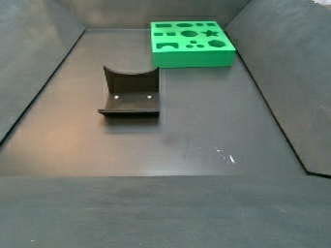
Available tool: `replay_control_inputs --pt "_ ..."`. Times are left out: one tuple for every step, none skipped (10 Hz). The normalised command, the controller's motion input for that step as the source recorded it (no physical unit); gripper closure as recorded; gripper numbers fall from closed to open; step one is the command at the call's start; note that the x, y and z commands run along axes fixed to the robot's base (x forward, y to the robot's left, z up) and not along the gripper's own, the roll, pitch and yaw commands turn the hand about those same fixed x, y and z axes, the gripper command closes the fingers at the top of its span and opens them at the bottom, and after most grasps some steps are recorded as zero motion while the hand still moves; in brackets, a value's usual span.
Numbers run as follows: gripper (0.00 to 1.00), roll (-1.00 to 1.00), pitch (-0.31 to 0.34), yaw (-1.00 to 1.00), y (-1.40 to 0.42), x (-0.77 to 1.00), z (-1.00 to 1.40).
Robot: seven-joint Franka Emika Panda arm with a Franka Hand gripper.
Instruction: Insert the double-square object.
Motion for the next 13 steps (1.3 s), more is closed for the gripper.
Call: replay_control_inputs --pt "1.0 -0.19 -0.021 0.02 0.11 1.0 -0.99" --pt "1.0 -0.19 -0.02 0.02 0.1 1.0 -0.99" --pt "1.0 -0.2 -0.019 0.02 0.1 1.0 -1.0" --pt "1.0 -0.19 -0.013 0.13 0.0 0.88 -1.0" --pt "1.0 -0.05 0.0 0.33 -0.18 0.59 -1.0" --pt "1.0 0.15 0.0 0.39 -0.31 0.43 -0.86" --pt "1.0 0.26 0.003 0.39 -0.33 0.37 -0.75" --pt "1.0 0.32 0.004 0.34 -0.31 0.05 -0.62" --pt "1.0 0.05 0.0 0.11 0.0 -0.05 -0.33" --pt "1.0 0.02 0.0 0.07 0.0 -0.14 -0.19" --pt "1.0 0.06 0.004 0.05 0.0 -0.21 -0.14" --pt "1.0 0.08 0.0 0.07 -0.06 -0.26 -0.1" --pt "1.0 0.1 0.0 0.12 -0.11 -0.32 -0.11"
